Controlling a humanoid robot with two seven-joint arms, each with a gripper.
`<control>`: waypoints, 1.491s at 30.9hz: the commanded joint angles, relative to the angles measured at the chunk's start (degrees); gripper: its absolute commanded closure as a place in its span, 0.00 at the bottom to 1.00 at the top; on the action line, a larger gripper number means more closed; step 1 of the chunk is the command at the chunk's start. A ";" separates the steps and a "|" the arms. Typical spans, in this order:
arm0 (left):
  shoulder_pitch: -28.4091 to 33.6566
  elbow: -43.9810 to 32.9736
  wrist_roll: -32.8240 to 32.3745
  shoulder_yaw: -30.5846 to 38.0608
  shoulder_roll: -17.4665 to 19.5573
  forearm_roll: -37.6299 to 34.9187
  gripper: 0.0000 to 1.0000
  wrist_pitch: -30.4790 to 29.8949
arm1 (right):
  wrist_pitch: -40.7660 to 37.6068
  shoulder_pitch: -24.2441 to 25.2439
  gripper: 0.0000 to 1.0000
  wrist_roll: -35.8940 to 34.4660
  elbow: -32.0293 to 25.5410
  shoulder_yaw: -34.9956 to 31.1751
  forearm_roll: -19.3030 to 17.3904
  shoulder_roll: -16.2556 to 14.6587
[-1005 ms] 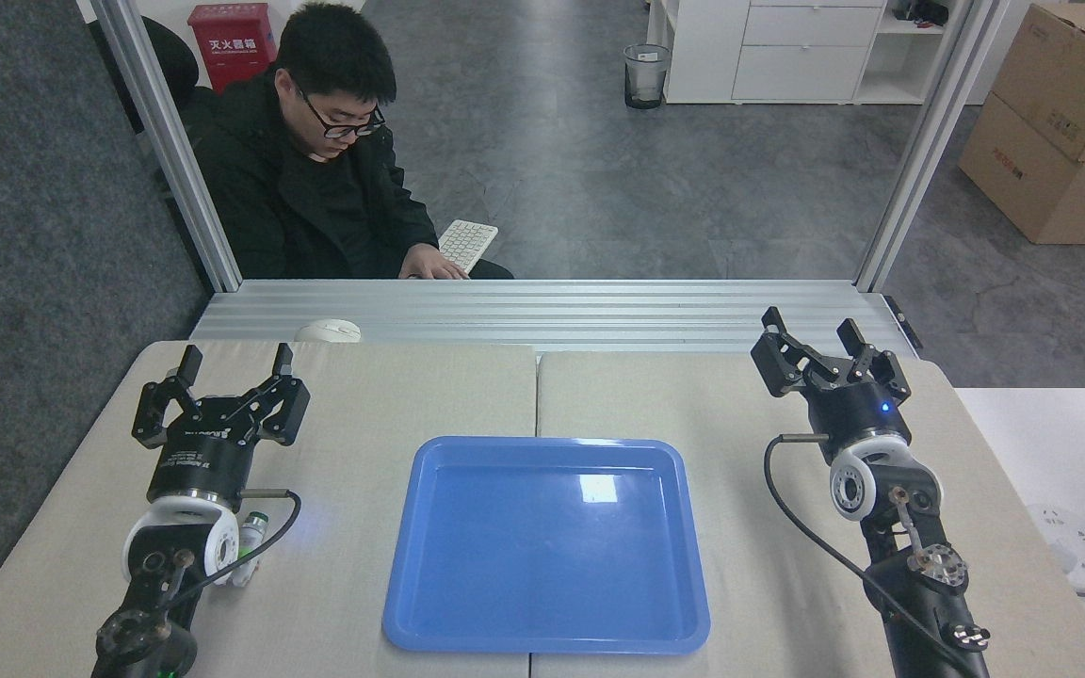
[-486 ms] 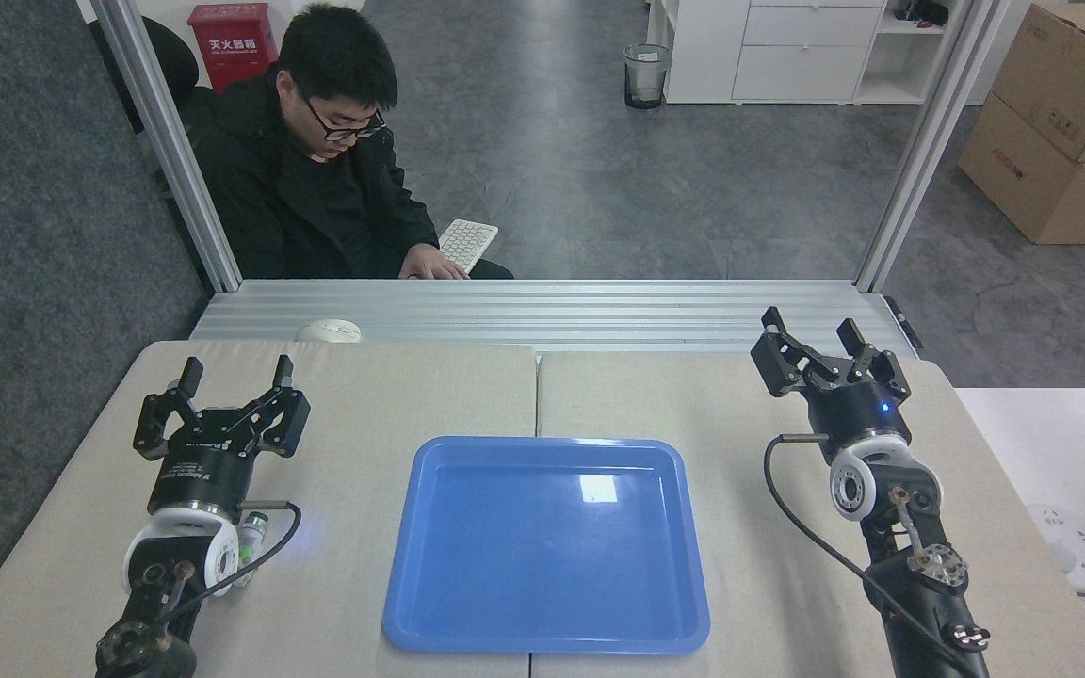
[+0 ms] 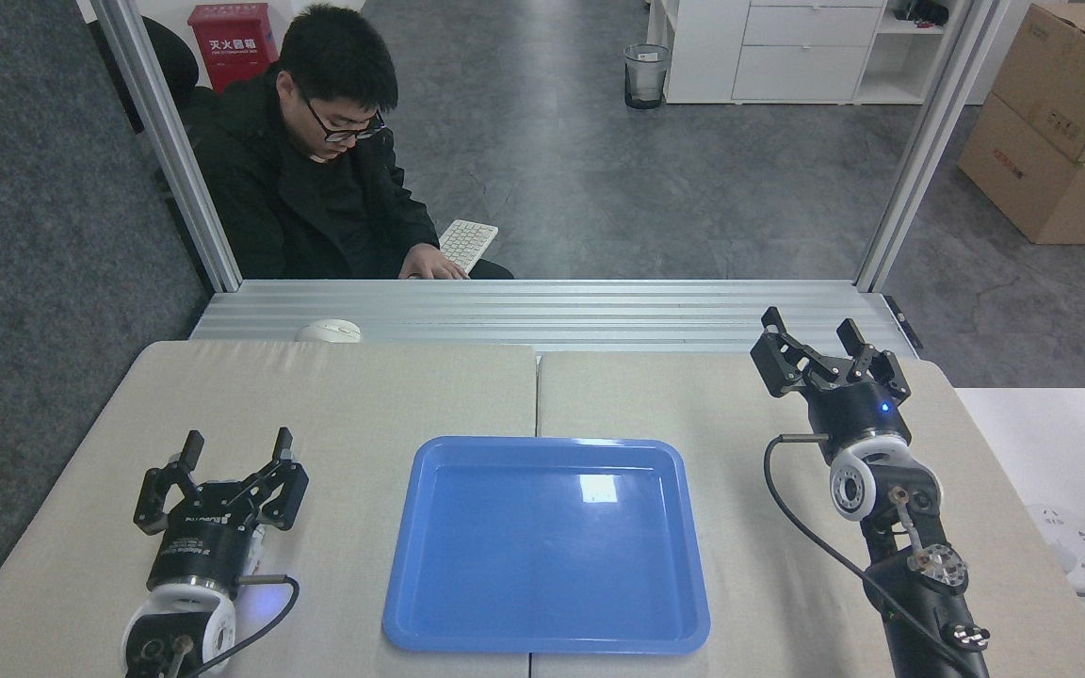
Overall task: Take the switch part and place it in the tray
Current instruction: 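Lower the left gripper to the white-green switch part and grasp it, then carry the switch part with the left gripper over the blue tray and release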
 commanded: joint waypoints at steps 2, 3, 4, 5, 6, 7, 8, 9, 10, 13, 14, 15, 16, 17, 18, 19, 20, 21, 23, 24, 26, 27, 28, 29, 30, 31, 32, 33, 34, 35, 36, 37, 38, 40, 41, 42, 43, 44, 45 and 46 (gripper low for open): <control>6.26 2.04 2.35 0.44 -0.10 -0.07 0.01 0.01 | -0.02 0.00 0.00 0.01 0.00 0.00 0.01 -0.09; 6.79 2.13 2.70 0.44 -0.10 -0.16 0.01 0.00 | -0.02 0.00 0.00 0.01 0.00 0.00 0.01 -0.09; 7.31 2.13 2.79 0.44 -0.10 -0.16 0.01 0.00 | -0.02 0.00 0.00 0.01 0.00 0.00 0.01 -0.09; 7.67 2.13 2.79 0.36 -0.10 -0.25 0.01 0.00 | 0.07 0.00 0.00 0.01 0.00 0.00 0.01 -0.09; 8.02 2.31 2.88 0.27 -0.10 -0.25 0.01 -0.08 | -0.02 0.00 0.00 0.01 0.00 0.00 0.01 -0.09; 8.20 2.83 2.88 0.18 -0.10 -0.33 0.01 -0.17 | -0.02 0.00 0.00 0.01 0.00 0.00 0.01 -0.09; 8.20 3.71 2.88 0.18 -0.10 -0.60 0.01 -0.26 | -0.02 0.00 0.00 0.01 0.00 0.00 0.01 -0.09; 8.20 4.76 2.88 0.09 -0.10 -0.69 0.01 -0.35 | -0.02 0.00 0.00 0.01 0.00 0.00 0.01 -0.09; 8.11 5.99 3.05 -0.17 -0.02 -0.69 0.01 -0.43 | 0.07 0.00 0.00 0.01 0.00 0.00 0.01 -0.09; 7.93 9.15 4.46 -0.35 0.16 -0.95 0.01 -0.61 | 0.07 0.00 0.00 0.01 0.00 0.00 0.01 -0.17; 7.85 10.12 4.90 -0.44 0.16 -0.95 0.01 -0.70 | 0.07 0.00 0.00 0.01 0.00 0.00 0.01 -0.17; 7.76 11.09 5.16 -0.44 0.25 -0.95 0.01 -0.70 | 0.07 0.00 0.00 0.01 0.00 0.00 0.01 -0.09; 7.67 12.14 5.25 -0.44 0.25 -0.95 0.01 -0.79 | 0.07 0.00 0.00 0.01 0.00 0.09 0.01 -0.17; 7.41 13.37 5.34 -0.52 0.25 -0.95 0.01 -0.79 | 0.07 0.00 0.00 0.01 0.00 0.09 0.01 -0.17; 7.15 14.34 5.34 -0.52 0.25 -1.04 0.01 -0.79 | 0.07 0.00 0.00 0.01 0.00 0.09 0.01 -0.17; 6.97 15.13 5.34 -0.52 0.34 -0.95 0.01 -0.79 | 0.07 0.00 0.00 0.01 0.00 0.09 0.01 -0.17; 6.71 16.01 5.34 -0.52 0.34 -0.95 0.01 -0.79 | 0.07 0.00 0.00 0.01 0.00 0.09 0.01 -0.17; 6.62 16.45 5.34 -0.61 0.34 -0.95 0.01 -0.79 | 0.07 0.00 0.00 0.01 0.00 0.09 0.01 -0.17; 6.53 16.98 5.34 -0.70 0.34 -1.04 0.01 -0.79 | 0.07 0.00 0.00 0.01 0.00 0.09 0.01 -0.17; 6.53 17.16 5.34 -0.87 0.42 -1.04 0.01 -0.79 | 0.07 0.00 0.00 0.01 0.00 0.09 0.01 -0.17; 6.53 17.34 5.34 -0.88 0.42 -1.04 0.02 -0.70 | 0.07 0.00 0.00 0.01 0.00 0.09 0.01 -0.17; 6.53 17.34 5.34 -0.96 0.42 -1.04 0.03 -0.70 | 0.07 0.00 0.00 0.01 0.00 0.09 0.01 -0.17; 6.53 17.42 5.34 -0.96 0.42 -1.04 0.04 -0.70 | 0.07 0.00 0.00 0.01 0.00 0.09 0.01 -0.17; 6.53 17.43 5.43 -0.96 0.42 -1.04 0.06 -0.79 | 0.07 0.00 0.00 0.01 0.00 0.09 0.01 -0.17; 6.53 17.43 5.43 -0.96 0.42 -1.04 0.11 -0.79 | 0.07 0.00 0.00 0.01 0.00 0.09 0.01 -0.17; 6.44 17.34 5.43 -1.05 0.51 -1.04 0.14 -0.79 | 0.07 0.00 0.00 0.01 0.00 0.09 0.01 -0.17; 6.44 17.34 5.43 -1.14 0.60 -1.04 0.18 -0.79 | 0.07 0.00 0.00 0.01 0.00 0.09 0.01 -0.17; 6.44 17.34 5.43 -1.23 0.60 -1.04 0.24 -0.79 | 0.07 0.00 0.00 0.01 0.00 0.09 0.01 -0.17; 6.44 17.34 5.60 -1.31 0.60 -1.04 0.34 -0.87 | 0.07 0.00 0.00 0.01 0.00 0.09 0.01 -0.17; 6.44 17.25 5.78 -1.32 0.60 -1.13 0.45 -1.05 | 0.07 0.00 0.00 0.01 0.00 0.09 0.01 -0.17; 6.44 17.08 6.04 -1.40 0.60 -1.30 0.54 -1.40 | 0.07 0.00 0.00 0.01 0.00 0.09 0.01 -0.17; 6.53 16.90 6.22 -1.40 0.60 -2.00 0.64 -1.92 | 0.07 0.00 0.00 0.01 0.00 0.09 0.01 -0.17; 6.44 16.81 6.39 -1.58 0.60 -2.88 0.76 -2.63 | 0.07 0.00 0.00 0.01 0.00 0.09 0.01 -0.17; 6.44 16.72 6.48 -1.58 0.69 -4.46 0.99 -3.51 | 0.07 0.00 0.00 0.01 0.00 0.09 0.01 -0.17; 6.35 16.81 6.57 -1.58 0.69 -5.07 1.00 -3.51 | 0.07 0.00 0.00 0.01 0.00 0.09 0.01 -0.17; 6.18 16.72 6.57 -1.58 0.78 -5.34 1.00 -3.51 | 0.07 0.00 0.00 0.01 0.09 0.09 0.01 -0.17; 5.83 16.72 6.57 -1.58 0.78 -5.43 1.00 -3.51 | 0.07 0.00 0.00 0.01 0.00 0.09 0.01 -0.17; 5.30 16.64 6.57 -1.67 0.78 -5.52 1.00 -3.51 | 0.07 0.00 0.00 0.01 0.00 0.09 0.01 -0.17; 5.12 16.37 6.66 -1.67 0.78 -5.61 1.00 -3.69 | 0.07 0.00 0.00 0.01 0.00 0.09 0.01 -0.17; 5.21 15.07 6.74 -1.67 0.69 -5.61 1.00 -3.86 | 0.07 0.00 0.00 0.01 0.00 0.09 0.01 -0.17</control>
